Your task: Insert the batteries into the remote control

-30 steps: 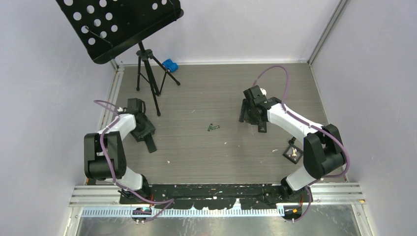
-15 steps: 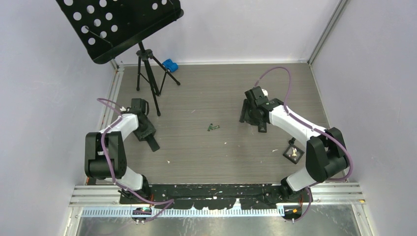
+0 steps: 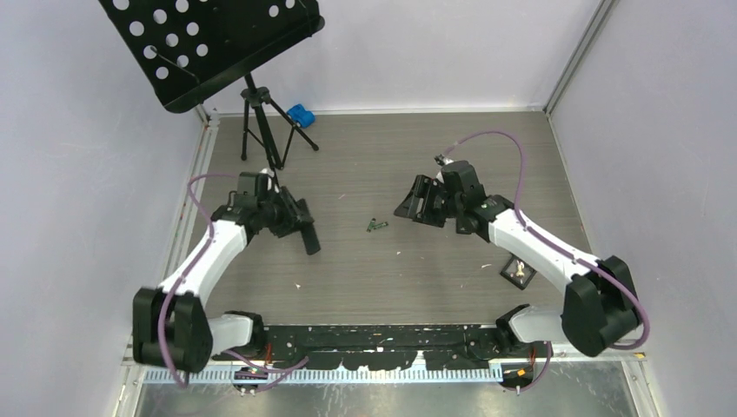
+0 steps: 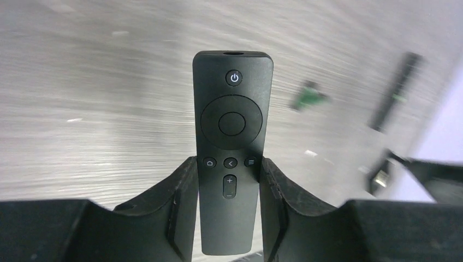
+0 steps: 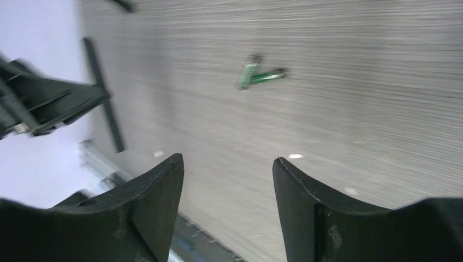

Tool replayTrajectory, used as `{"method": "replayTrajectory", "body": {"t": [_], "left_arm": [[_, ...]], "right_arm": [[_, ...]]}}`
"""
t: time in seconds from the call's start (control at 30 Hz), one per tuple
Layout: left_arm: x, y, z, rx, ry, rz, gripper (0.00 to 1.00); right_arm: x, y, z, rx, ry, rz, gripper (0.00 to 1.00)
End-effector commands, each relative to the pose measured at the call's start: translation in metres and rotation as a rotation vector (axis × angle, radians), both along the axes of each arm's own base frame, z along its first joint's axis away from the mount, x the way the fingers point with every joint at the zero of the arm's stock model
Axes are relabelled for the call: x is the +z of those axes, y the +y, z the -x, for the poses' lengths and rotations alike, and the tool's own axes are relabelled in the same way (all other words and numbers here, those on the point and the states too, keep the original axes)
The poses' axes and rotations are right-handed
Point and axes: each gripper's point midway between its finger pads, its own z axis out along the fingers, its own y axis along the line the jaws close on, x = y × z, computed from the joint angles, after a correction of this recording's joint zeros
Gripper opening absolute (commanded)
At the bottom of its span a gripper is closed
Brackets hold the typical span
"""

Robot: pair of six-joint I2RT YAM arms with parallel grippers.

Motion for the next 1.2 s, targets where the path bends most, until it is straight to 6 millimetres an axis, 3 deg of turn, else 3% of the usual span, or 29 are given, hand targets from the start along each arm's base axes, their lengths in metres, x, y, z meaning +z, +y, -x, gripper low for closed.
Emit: {"method": "replayTrajectory", "body": {"t": [0.0, 0.2, 0.37, 0.67, 0.93, 0.97, 1.03, 1.13, 1.17], "left_arm": [[0.099, -0.073, 0.002, -0.233, -0.272, 0.369, 0.00], [0.196, -0.119, 0.029, -0.458, -0.508, 0.591, 0.00], [0.251, -0.135, 0.050, -0.562, -0.639, 0.758, 0.00], [0.288, -0.136, 0.066, -0.592, -0.721, 0.862, 0.00], [0.297, -0.134, 0.071, -0.605, -0.753, 0.870, 0.00], [0.296, -0.135, 0.071, -0.604, -0.750, 0.869, 0.03], [0.293, -0.134, 0.069, -0.597, -0.742, 0.856, 0.22], [0.284, -0.130, 0.062, -0.566, -0.762, 0.775, 0.58], [0.279, -0.127, 0.058, -0.547, -0.769, 0.722, 0.65]], "right_arm": [[0.100, 0.068, 0.023, 0.210, -0.198, -0.427, 0.68], [0.168, 0.109, 0.060, 0.328, -0.301, -0.670, 0.76], [0.193, 0.130, 0.075, 0.379, -0.317, -0.794, 0.77], [0.204, 0.154, 0.101, 0.471, -0.323, -0.826, 0.72], [0.220, 0.156, 0.104, 0.485, -0.359, -0.871, 0.36], [0.220, 0.157, 0.103, 0.489, -0.367, -0.870, 0.32], [0.216, 0.158, 0.101, 0.496, -0.382, -0.825, 0.27], [0.187, 0.158, 0.090, 0.491, -0.394, -0.610, 0.25], [0.174, 0.156, 0.085, 0.478, -0.406, -0.501, 0.25]]}}
